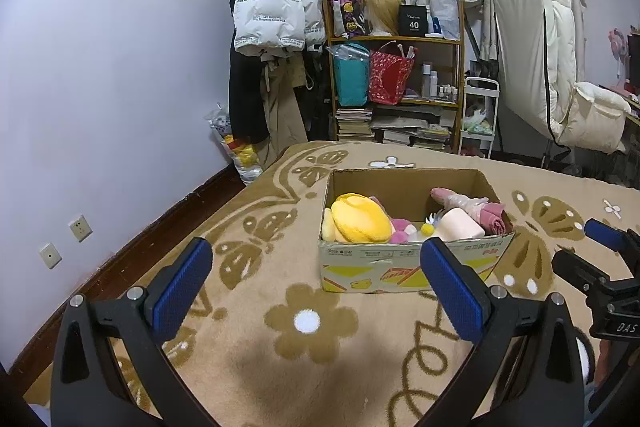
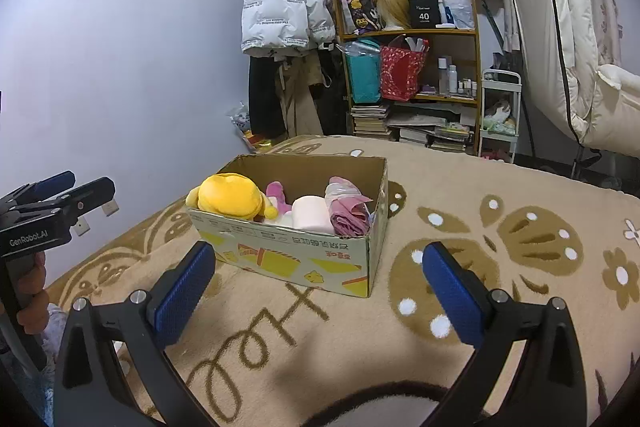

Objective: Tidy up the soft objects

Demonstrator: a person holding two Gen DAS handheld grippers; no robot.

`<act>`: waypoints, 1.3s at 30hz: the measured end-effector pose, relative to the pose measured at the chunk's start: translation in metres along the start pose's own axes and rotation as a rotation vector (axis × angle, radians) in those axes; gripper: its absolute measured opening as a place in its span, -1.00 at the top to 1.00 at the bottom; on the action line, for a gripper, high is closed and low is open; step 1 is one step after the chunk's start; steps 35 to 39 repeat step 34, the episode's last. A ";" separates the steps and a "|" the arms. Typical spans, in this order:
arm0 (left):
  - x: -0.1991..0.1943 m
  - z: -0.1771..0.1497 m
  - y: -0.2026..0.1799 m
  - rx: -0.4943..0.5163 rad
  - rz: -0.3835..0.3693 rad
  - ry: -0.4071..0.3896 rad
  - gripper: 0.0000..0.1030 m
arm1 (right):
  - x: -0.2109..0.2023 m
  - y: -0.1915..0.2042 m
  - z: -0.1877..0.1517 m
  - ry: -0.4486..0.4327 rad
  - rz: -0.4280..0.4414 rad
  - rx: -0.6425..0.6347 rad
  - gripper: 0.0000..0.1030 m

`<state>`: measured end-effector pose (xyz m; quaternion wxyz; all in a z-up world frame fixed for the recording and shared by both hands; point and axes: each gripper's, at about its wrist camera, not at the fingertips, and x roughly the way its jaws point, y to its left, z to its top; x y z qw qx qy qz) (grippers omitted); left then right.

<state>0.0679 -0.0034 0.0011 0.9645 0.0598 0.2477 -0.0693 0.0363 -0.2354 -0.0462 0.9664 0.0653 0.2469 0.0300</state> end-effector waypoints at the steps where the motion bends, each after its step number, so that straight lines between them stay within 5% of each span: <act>1: 0.000 0.000 0.000 0.001 0.000 0.001 -0.99 | 0.000 0.000 0.000 0.000 0.000 0.000 -1.00; 39: 0.003 0.000 0.002 0.006 -0.009 0.019 -0.99 | 0.001 0.000 -0.003 0.005 0.003 0.000 -1.00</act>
